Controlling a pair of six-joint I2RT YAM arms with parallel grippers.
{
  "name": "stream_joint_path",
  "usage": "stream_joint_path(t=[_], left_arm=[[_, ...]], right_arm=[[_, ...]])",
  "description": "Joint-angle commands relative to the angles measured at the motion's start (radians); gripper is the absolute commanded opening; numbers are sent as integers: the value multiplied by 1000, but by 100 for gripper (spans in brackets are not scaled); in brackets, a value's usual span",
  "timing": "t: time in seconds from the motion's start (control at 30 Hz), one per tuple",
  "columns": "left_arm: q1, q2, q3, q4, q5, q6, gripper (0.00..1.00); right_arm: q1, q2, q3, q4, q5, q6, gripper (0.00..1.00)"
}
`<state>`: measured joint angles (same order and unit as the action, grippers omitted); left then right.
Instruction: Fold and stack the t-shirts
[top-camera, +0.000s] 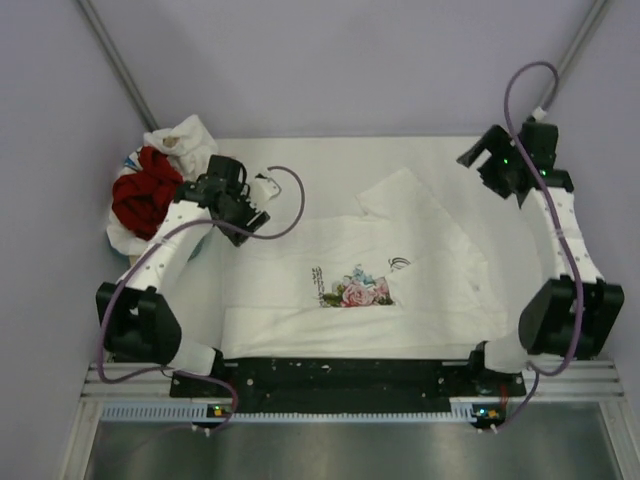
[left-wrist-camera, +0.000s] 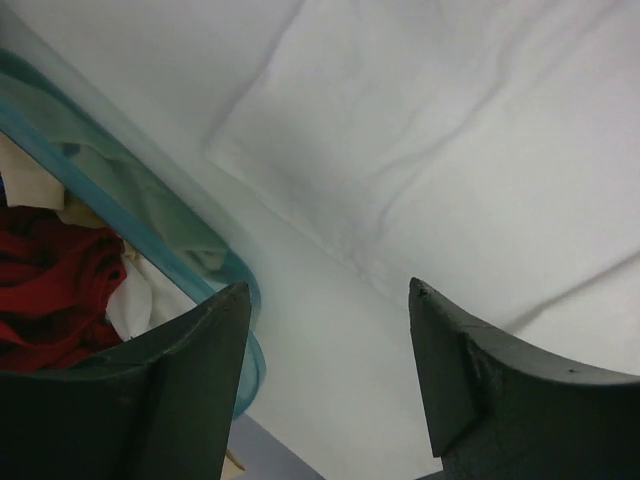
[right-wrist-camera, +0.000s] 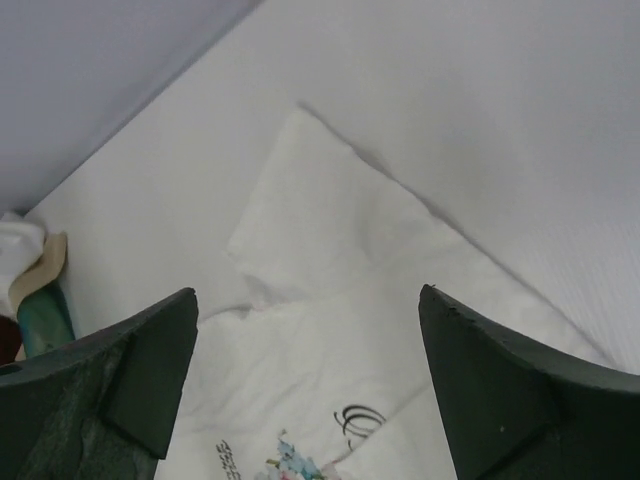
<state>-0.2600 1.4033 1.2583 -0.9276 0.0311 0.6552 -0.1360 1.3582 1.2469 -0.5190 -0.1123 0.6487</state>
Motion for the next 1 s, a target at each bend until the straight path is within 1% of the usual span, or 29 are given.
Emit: stream_joint_path(t=[0.0,0.03,0.07,0.17,0.27,0.37,0.4,0.47,0.5,0.6,0.67,0.8,0.87,0.9,0.97], left_arm=[[102,167,124,55,47,-49,68],[117,204,147,64,43,-43,68],[131,235,164,72,38,-37,68],[175,331,228,73,38,-9,68],[215,422,294,62,39,14,70],[251,505,364,41,58,15,76],[252,525,381,30,69,15,77],[254,566,406,26,76,20,78],[280,585,411,26,72,20,78],[280,631,424,18,55,8,78],[281,652,423,16,64,7,78],[288,689,437,19,75,-2,78],[292,712,467,-2,90,-15,76],[292,724,480,-22,101,-22,76],[291,741,492,-37,127,-17,75]], right_arm=[[61,365,352,-33,-305,-256,80],[68,449,435,-65,-316,-261,75],[81,511,491,-79,-302,-270,74],[128,686,658,-128,-170,-322,73],[185,842,827,-174,-77,-363,73],[210,956,917,-185,74,-386,73],[216,984,936,-185,100,-391,72],[228,1047,982,-187,103,-405,72],[239,1079,999,-191,108,-408,72],[269,1131,1017,-207,146,-431,71],[291,1167,1077,-259,174,-442,71],[319,1174,1091,-274,218,-469,69],[332,1173,1083,-282,218,-486,63],[334,1171,1077,-288,212,-491,57],[334,1165,1059,-291,182,-492,55]])
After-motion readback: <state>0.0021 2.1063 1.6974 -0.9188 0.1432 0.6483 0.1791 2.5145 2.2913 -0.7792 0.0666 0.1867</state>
